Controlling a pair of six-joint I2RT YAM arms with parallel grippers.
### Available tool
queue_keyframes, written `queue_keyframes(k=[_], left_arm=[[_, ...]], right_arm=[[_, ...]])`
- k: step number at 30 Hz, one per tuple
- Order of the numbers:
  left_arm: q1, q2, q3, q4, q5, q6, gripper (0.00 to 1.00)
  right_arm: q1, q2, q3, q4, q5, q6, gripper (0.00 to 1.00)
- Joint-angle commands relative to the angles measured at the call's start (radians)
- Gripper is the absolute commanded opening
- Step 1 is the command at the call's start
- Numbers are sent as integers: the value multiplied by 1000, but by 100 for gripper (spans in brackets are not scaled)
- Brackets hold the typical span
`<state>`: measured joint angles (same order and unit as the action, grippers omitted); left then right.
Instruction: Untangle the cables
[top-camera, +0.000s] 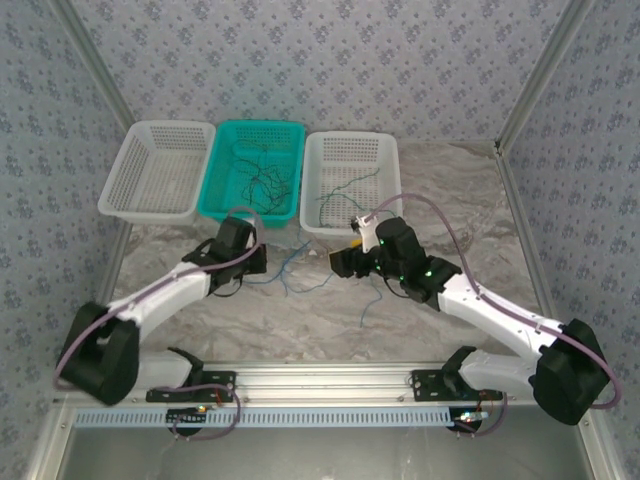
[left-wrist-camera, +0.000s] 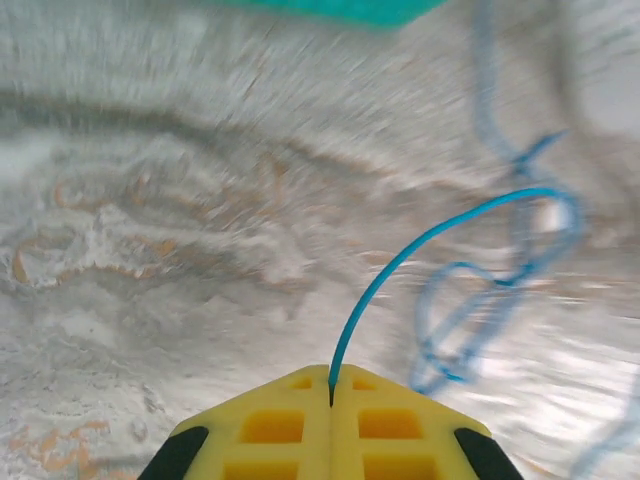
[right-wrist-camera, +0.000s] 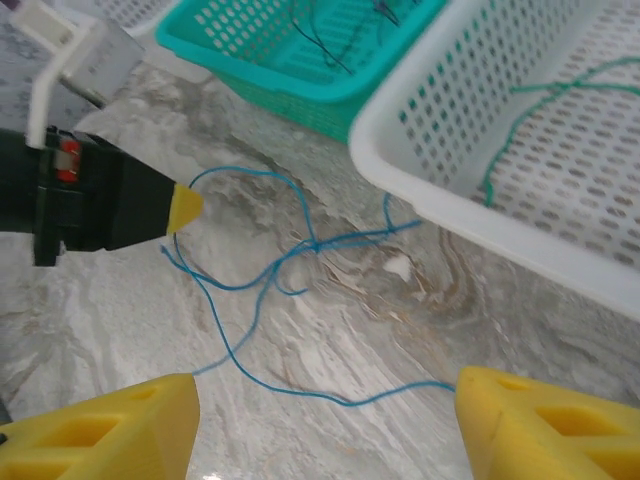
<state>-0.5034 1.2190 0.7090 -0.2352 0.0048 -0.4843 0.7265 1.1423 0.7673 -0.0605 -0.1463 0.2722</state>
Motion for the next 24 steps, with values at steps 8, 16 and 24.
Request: queue_keyframes(k=[8,16,24], left_arm=[[-105,-230,196,-170,133,142,0],[-125,-254,325,-204,311,201,0],[-139,-326,383,-236,301,196,0]], right_arm=[[52,77,131,171,-114,-171,75],[74,335,198,412,-159,-268,74],[68,487,290,459,-172,-223,50]])
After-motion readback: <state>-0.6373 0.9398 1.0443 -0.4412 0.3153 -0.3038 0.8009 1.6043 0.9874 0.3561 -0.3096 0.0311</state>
